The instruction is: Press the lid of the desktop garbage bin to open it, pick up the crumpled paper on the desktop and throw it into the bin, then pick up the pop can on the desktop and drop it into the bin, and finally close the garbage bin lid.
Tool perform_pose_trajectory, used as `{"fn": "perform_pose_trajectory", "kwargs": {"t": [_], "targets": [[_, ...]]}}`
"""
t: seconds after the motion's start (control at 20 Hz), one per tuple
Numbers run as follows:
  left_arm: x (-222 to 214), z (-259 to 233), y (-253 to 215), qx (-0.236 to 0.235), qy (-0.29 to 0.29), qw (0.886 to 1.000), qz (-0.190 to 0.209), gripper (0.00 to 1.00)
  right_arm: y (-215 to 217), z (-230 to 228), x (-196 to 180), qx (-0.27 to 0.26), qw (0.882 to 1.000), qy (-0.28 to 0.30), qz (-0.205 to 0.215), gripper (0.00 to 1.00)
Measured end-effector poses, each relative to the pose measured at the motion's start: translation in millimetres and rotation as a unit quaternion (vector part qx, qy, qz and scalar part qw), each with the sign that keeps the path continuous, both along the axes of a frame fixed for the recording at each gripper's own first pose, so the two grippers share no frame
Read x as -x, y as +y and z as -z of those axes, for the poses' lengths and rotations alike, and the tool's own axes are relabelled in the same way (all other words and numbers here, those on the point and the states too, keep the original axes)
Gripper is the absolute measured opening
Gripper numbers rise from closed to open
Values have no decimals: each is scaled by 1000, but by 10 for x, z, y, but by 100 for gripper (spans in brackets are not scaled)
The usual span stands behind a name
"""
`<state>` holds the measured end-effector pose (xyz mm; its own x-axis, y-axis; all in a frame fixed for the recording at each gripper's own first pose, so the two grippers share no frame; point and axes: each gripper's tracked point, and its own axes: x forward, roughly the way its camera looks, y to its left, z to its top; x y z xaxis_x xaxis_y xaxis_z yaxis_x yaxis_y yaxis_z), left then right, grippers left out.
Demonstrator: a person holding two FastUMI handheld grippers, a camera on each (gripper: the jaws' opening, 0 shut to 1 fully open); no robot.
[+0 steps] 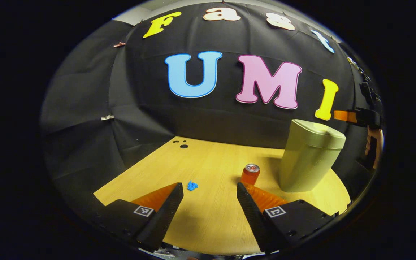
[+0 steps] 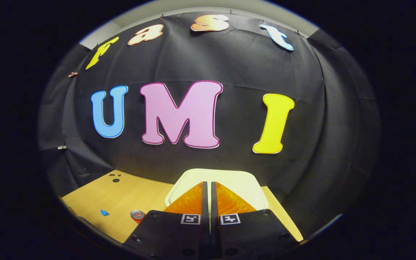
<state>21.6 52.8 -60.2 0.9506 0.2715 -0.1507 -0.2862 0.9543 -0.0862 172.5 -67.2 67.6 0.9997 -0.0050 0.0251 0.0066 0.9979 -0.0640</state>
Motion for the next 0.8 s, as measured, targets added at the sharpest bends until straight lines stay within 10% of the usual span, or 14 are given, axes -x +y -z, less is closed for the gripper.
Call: {"fn": "perform_pose_trajectory", "kwargs": {"t": [0.8], "targets": [[-175, 73, -256, 0, 19, 998, -57, 96, -81, 442, -280, 12, 999, 39, -22, 6]]}}
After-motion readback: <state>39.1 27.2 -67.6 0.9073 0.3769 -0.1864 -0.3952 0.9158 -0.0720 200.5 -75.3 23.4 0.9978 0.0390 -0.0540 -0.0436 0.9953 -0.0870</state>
